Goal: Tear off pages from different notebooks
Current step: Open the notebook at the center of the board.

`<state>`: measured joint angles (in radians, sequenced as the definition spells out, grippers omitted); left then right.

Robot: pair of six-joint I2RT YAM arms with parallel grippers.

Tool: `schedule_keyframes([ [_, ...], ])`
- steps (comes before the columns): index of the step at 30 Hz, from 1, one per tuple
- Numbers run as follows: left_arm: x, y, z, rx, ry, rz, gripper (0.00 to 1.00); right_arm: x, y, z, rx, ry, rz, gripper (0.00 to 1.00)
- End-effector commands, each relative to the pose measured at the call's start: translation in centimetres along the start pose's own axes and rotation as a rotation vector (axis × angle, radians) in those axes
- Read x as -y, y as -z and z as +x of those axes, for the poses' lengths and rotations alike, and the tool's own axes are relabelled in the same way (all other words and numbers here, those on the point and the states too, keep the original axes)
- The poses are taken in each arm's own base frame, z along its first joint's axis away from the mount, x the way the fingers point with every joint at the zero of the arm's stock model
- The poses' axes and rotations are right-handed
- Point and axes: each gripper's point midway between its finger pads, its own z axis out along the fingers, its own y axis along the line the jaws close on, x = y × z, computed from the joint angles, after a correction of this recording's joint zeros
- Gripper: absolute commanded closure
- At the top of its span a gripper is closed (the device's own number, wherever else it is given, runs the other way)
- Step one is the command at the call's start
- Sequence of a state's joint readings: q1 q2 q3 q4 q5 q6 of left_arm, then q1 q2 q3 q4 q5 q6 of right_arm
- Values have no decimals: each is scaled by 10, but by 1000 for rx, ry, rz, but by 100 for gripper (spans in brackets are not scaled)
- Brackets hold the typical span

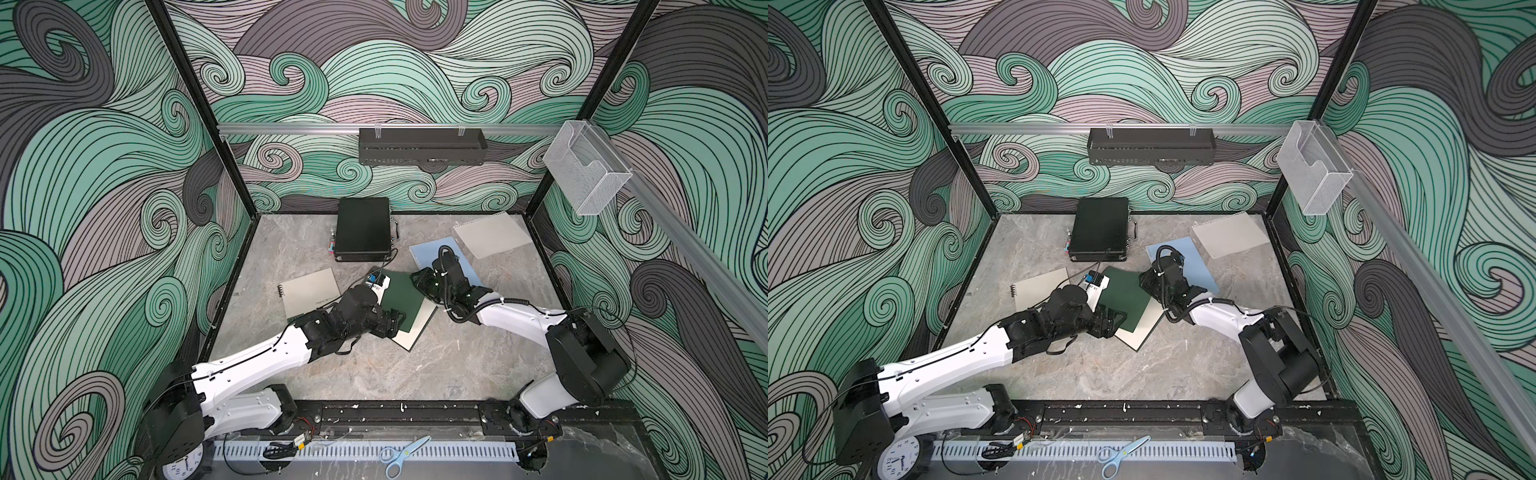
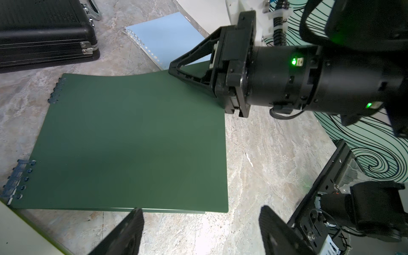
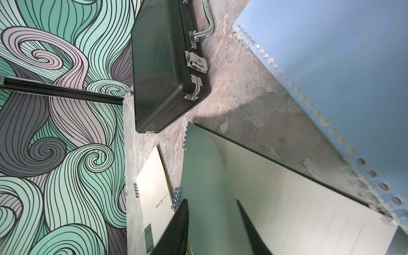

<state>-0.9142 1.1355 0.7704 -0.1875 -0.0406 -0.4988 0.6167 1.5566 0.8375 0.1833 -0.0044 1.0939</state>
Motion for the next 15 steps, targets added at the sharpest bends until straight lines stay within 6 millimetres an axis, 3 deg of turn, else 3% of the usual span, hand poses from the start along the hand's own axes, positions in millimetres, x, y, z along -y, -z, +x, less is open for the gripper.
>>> schedule_keyframes([
  [1, 8, 3, -10, 13, -34, 0, 19, -14, 0, -5, -2, -2, -36, 80],
  [7, 8, -3, -8, -21, -61, -49, 19, -18, 4, 3, -25, -8, -46, 100],
  [15, 14, -24, 2, -111, -102, -85, 19, -36, 11, 23, -33, -1, -61, 100],
])
